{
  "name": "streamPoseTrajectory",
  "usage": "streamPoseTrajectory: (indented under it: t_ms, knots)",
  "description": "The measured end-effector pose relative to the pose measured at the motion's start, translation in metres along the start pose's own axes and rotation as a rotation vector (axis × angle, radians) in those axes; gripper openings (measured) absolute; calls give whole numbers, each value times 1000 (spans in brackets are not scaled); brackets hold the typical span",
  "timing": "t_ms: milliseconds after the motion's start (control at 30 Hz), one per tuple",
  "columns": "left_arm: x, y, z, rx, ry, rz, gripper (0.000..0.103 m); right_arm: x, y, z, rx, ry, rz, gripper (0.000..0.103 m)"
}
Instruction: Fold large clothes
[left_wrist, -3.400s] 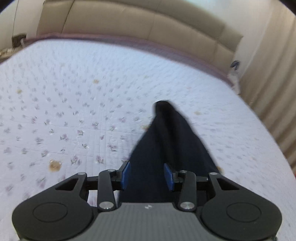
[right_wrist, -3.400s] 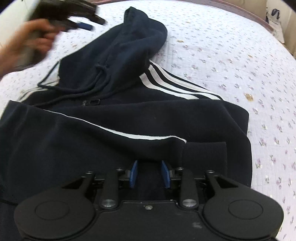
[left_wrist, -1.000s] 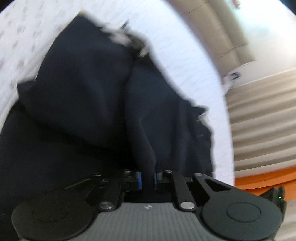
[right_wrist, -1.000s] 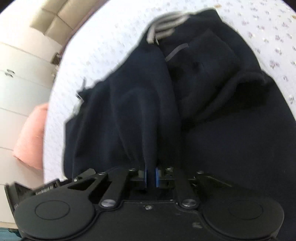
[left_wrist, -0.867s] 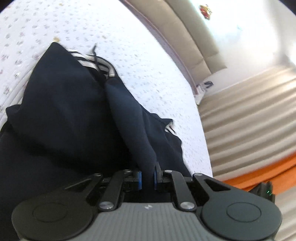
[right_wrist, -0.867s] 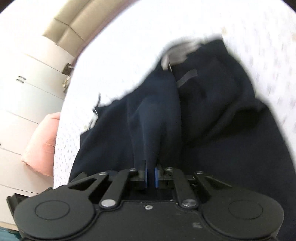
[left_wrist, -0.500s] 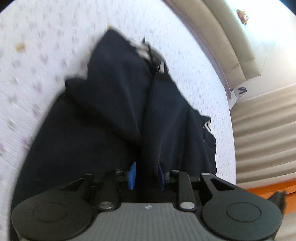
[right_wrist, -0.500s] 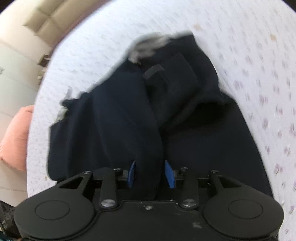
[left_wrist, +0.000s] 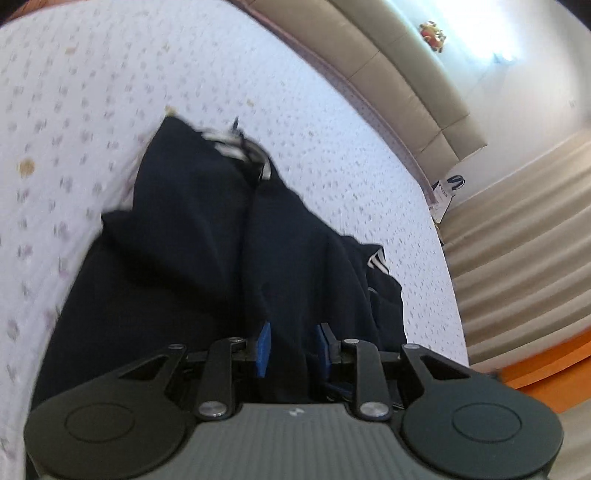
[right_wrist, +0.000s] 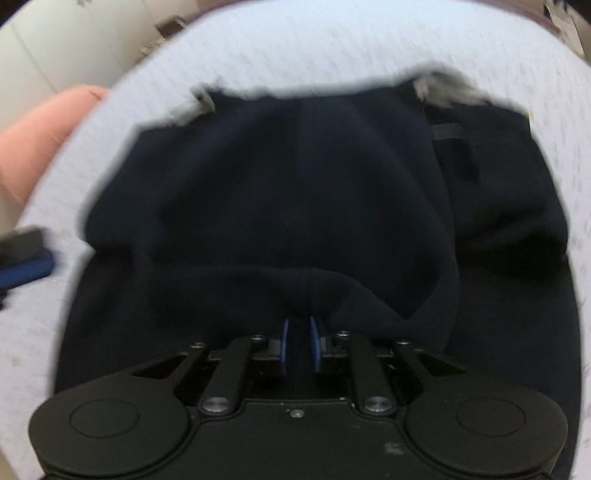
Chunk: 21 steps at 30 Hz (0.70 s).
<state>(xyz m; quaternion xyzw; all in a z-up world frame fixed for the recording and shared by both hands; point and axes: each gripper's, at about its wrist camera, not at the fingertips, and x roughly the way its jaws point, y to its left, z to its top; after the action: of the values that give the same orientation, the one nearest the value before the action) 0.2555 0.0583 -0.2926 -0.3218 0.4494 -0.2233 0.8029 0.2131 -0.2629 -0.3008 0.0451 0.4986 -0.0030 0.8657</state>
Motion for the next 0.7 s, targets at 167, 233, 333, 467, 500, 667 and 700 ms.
streamPoseTrajectory:
  t_ms: [167, 233, 333, 467, 500, 667, 700]
  knots:
    - [13, 0, -9, 50, 37, -10, 29, -41, -9, 7, 29, -26, 116, 25]
    - [23, -7, -13, 75, 72, -67, 34, -62, -10, 1, -6, -85, 104, 25]
    - [52, -21, -21, 151, 143, -97, 36, -63, -8, -8, -10, -118, 21, 25]
    - [96, -16, -35, 204, 236, 41, 19, -29, -20, -23, 54, -72, -75, 11]
    - [101, -8, -38, 180, 241, 73, 7, -22, -19, -27, 52, -73, -85, 11]
    - [57, 15, -44, 104, 148, -7, 11, -48, -18, -36, 90, -118, -39, 23]
    - [43, 20, -46, 99, 130, -5, 13, -58, -21, -41, 108, -134, -27, 24]
